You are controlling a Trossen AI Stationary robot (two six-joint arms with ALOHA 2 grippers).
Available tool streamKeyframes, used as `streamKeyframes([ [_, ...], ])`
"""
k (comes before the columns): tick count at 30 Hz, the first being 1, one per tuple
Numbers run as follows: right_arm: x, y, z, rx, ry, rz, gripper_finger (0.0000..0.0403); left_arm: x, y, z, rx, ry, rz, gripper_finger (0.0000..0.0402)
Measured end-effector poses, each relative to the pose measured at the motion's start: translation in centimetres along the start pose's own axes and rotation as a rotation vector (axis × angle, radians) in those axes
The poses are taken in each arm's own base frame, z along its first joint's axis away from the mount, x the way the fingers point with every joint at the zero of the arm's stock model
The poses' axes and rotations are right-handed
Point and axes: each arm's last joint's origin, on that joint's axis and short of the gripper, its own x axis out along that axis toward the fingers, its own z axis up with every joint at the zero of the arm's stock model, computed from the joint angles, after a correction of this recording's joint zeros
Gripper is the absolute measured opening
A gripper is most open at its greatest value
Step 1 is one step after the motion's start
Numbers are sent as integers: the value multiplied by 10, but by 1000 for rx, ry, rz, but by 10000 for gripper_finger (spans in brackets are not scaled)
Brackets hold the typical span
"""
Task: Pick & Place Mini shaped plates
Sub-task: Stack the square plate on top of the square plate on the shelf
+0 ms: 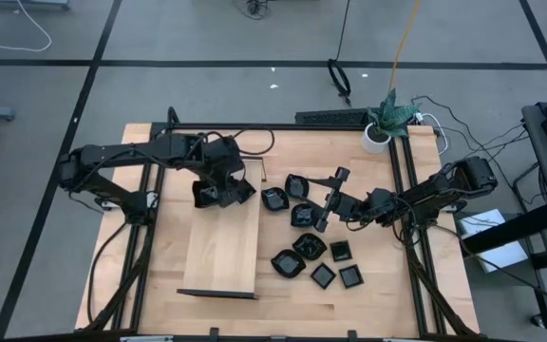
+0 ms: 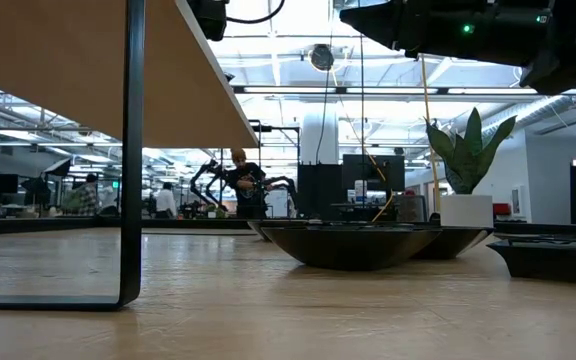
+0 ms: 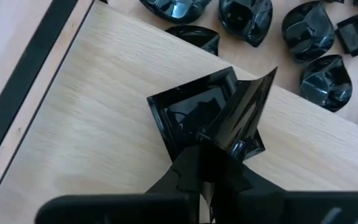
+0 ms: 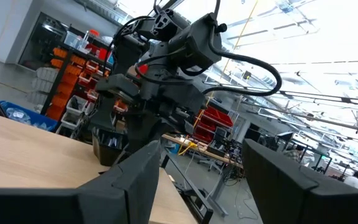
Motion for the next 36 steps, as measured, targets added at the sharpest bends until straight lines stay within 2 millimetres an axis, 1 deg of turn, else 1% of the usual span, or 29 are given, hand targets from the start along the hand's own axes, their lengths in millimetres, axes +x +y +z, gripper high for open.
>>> streamKeyframes([
  [3,0,0,0,0,0,0,212,0,0,-1,-6,8,3,28],
  [17,0,0,0,0,0,0,212,0,-1,-1,-7,13,-27,40],
  [20,0,0,0,0,0,0,212,0,-1,-1,-4,13,-26,60],
  [28,0,0,0,0,0,0,212,0,-4,-2,18,-2,45,137],
  [32,0,0,0,0,1,0,212,0,-4,-2,34,-4,51,161],
  [36,0,0,0,0,1,0,212,0,-4,-2,39,-5,50,175],
])
